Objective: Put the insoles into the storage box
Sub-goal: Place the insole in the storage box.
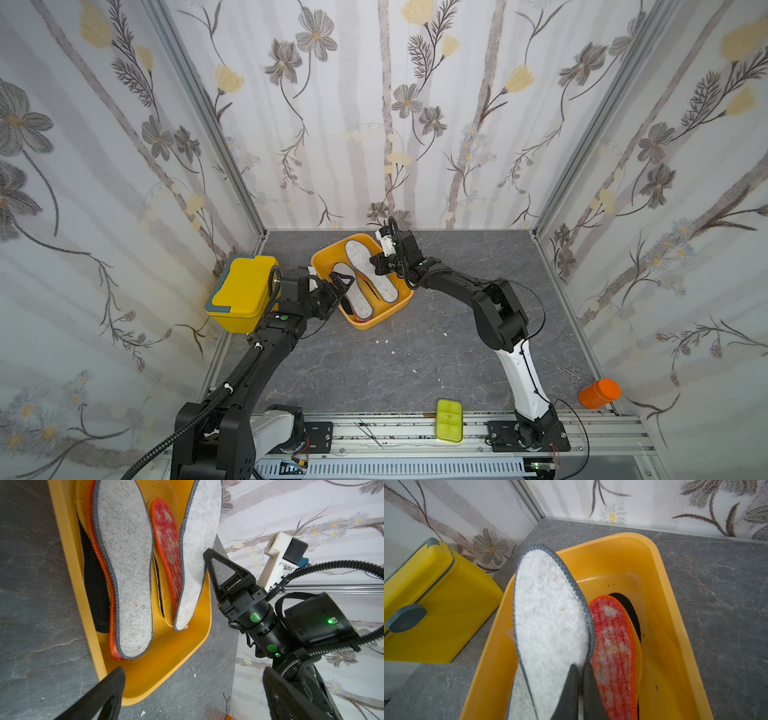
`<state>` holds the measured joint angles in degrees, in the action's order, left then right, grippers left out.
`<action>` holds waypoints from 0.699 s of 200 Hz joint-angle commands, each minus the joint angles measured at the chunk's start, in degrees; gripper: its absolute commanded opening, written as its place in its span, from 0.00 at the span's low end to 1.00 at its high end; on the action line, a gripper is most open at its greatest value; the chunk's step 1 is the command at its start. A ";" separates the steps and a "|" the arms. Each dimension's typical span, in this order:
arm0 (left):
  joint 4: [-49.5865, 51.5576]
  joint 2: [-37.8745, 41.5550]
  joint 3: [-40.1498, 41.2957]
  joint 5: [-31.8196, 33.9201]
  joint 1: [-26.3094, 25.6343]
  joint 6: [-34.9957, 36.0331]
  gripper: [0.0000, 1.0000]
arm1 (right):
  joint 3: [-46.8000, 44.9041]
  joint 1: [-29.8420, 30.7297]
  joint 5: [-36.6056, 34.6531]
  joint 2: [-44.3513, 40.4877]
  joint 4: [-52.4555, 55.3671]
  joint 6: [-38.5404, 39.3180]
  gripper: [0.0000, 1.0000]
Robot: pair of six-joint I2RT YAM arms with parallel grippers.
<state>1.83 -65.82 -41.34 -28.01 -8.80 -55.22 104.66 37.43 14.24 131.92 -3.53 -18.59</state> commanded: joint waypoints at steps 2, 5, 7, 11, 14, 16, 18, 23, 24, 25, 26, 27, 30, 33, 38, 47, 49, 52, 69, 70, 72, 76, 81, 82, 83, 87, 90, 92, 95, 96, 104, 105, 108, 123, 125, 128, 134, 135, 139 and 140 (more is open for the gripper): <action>-0.33 -0.10 0.24 0.59 0.11 0.91 1.00 | 0.62 -0.06 -2.16 0.69 -2.44 -1.00 0.00; -0.33 -0.05 0.21 0.54 0.10 0.91 1.00 | 0.61 -0.15 -2.27 0.72 -2.49 -1.00 0.00; -0.33 -0.02 0.25 0.58 0.14 0.91 1.00 | 0.58 -0.14 -2.28 0.82 -2.57 -1.07 0.00; -0.37 -0.01 0.26 0.59 0.12 0.92 1.00 | 0.55 -0.23 -2.29 0.88 -2.54 -1.17 0.00; -0.34 -0.03 0.23 0.54 0.17 0.91 1.00 | 0.62 -0.18 -2.24 1.03 -2.58 -1.23 0.00; -0.33 -0.01 0.21 0.58 0.18 0.91 1.00 | 0.63 -0.28 -2.28 1.10 -2.61 -1.26 0.00; -0.33 0.03 0.28 0.59 0.07 0.91 1.00 | 0.63 -0.32 -2.28 1.14 -2.62 -1.27 0.00; -0.33 0.12 0.31 0.59 0.16 0.95 1.00 | 0.63 -0.33 -2.28 1.24 -2.62 -1.30 0.00; -0.33 0.15 0.30 0.59 0.17 0.97 1.00 | 0.59 -0.34 -2.28 1.24 -2.62 -1.33 0.00; -0.33 0.16 0.34 0.59 0.18 0.94 1.00 | 0.57 -0.34 -2.29 1.33 -2.67 -1.39 0.00; -0.33 0.16 0.36 0.59 0.18 0.92 1.00 | 0.55 -0.34 -2.29 1.33 -2.64 -1.42 0.00; -0.33 0.17 0.37 0.59 0.18 0.91 1.00 | 0.55 -0.34 -2.29 1.32 -2.63 -1.48 0.00; -0.33 0.17 0.35 0.57 0.21 0.91 1.00 | 0.61 -0.38 -2.33 1.48 -2.70 -1.45 0.00; -0.33 0.19 0.30 0.63 0.23 0.91 1.00 | 0.63 -0.38 -2.34 1.52 -2.71 -1.45 0.00; -0.33 0.25 0.31 0.67 0.19 0.93 1.00 | 0.56 -0.36 -2.49 1.63 -2.64 -1.45 0.00; -0.33 0.26 0.39 0.61 0.21 0.91 1.00 | 0.60 -0.36 -3.32 1.85 -2.55 -1.45 0.00; -0.33 0.26 0.43 0.66 0.19 0.91 1.00 | 0.60 -0.45 -3.42 1.85 -2.60 -1.43 0.00; -0.37 0.26 0.41 0.64 0.18 0.91 1.00 | 0.63 -0.51 -3.44 1.91 -2.54 -1.45 0.00; -0.33 0.24 0.53 0.65 0.19 0.91 1.00 | 0.62 -0.59 -3.44 2.29 -2.62 -1.54 0.01; -0.33 0.25 0.50 0.71 0.19 0.91 1.00 | 0.63 -0.60 -3.39 2.29 -2.58 -1.54 0.01; -0.37 0.25 0.53 0.66 0.23 0.91 1.00 | 0.63 -0.54 -3.35 2.42 -2.61 -1.54 0.01; -0.41 0.26 0.48 0.67 0.24 0.86 1.00 | 0.59 -0.58 -3.36 2.40 -2.62 -1.54 0.01; -0.42 0.20 0.48 0.75 0.27 0.95 1.00 | 0.63 -0.59 -3.37 2.56 -2.62 -1.54 0.02; -0.42 0.23 0.48 0.76 0.27 0.93 1.00 | 0.63 -0.60 -3.31 2.60 -2.62 -1.58 0.02; -0.42 0.24 0.47 0.76 0.27 0.92 1.00 | 0.59 -0.60 -3.33 2.58 -2.62 -1.60 0.02; -0.42 0.21 0.52 0.75 0.27 0.91 1.00 | 0.63 -0.57 -3.29 2.70 -2.58 -1.54 0.02; -0.42 0.18 0.53 0.76 0.27 0.92 1.00 | 0.61 -0.58 -3.19 2.75 -2.54 -1.54 0.03; -0.42 0.13 0.49 0.76 0.27 0.91 1.00 | 0.63 -0.55 -3.30 2.78 -2.58 -1.52 0.03; -0.42 0.16 0.54 0.76 0.27 0.83 1.00 | 0.60 -0.55 -3.34 2.85 -2.45 -1.46 0.03; -0.46 0.12 0.55 0.76 0.27 0.82 1.00 | 0.57 -0.53 -3.34 2.88 -2.45 -1.45 0.03; -0.51 0.12 0.57 0.76 0.28 0.82 1.00 | 0.57 -0.54 -3.31 3.06 -2.38 -1.57 0.04; -0.51 0.10 0.57 0.76 0.28 0.82 1.00 | 0.56 -0.57 -3.33 3.03 -2.37 -1.60 0.04; -0.58 0.08 0.51 0.76 0.27 0.82 1.00 | 0.55 -0.52 -3.34 3.14 -2.29 -1.55 0.04; -0.59 -0.01 0.56 0.76 0.27 0.82 1.00 | 0.59 -0.53 -3.32 3.39 -2.23 -1.71 0.06; -0.59 -0.12 0.56 0.70 0.27 0.82 1.00 | 0.60 -0.54 -3.34 3.36 -2.24 -1.71 0.07; -0.59 -0.12 0.56 0.63 0.27 0.82 1.00 | 0.63 -0.56 -3.32 3.42 -2.04 -1.78 0.07; -0.59 -0.10 0.59 0.68 0.29 0.82 1.00 | 0.63 -0.51 -3.32 3.64 -2.09 -1.89 0.07; -0.59 -0.10 0.58 0.68 0.28 0.82 1.00 | 0.63 -0.47 -3.33 3.62 -2.05 -1.89 0.07; -0.55 -0.04 0.56 0.67 0.27 0.82 1.00 | 0.58 -0.51 -3.33 3.64 -2.14 -1.97 0.08; -0.57 -0.02 0.56 0.67 0.27 0.82 1.00 | 0.61 -0.51 -3.34 3.67 -2.12 -1.97 0.08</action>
<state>1.89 -65.82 -40.99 -27.64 -8.58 -55.05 104.77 36.80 11.60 135.20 -4.47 -19.92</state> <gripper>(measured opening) 0.998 0.070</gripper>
